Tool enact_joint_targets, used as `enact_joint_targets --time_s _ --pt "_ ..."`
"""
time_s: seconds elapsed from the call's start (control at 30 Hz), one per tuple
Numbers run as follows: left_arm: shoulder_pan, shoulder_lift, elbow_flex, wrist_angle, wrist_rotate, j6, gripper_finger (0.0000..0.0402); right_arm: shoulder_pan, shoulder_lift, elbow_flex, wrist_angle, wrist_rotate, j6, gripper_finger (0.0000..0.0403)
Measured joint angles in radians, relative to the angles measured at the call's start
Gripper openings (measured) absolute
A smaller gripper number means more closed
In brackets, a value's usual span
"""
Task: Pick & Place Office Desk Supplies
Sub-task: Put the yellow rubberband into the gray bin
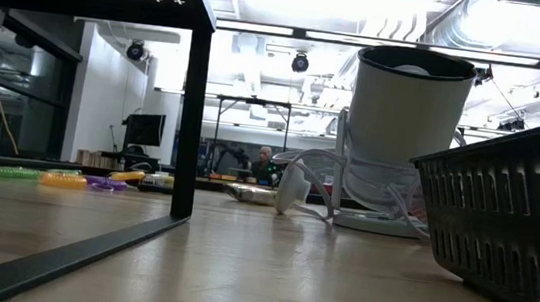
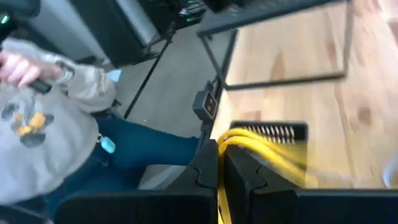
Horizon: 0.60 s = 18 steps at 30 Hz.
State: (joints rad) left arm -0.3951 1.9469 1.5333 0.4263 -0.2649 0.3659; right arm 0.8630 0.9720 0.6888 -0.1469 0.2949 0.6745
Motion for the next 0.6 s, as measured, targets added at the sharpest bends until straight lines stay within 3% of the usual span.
enact_joint_targets --time_s 0.23,0.6 --pt "0.000 0.000 0.000 0.000 0.000 -0.005 0.0083 0.145 -0.052 0.000 -0.191 0.123 0.369 0.0003" --pt "0.000 0.000 0.000 0.000 0.000 -0.007 0.0083 0.319 -0.015 0.000 -0.359 0.020 0.852 0.0003"
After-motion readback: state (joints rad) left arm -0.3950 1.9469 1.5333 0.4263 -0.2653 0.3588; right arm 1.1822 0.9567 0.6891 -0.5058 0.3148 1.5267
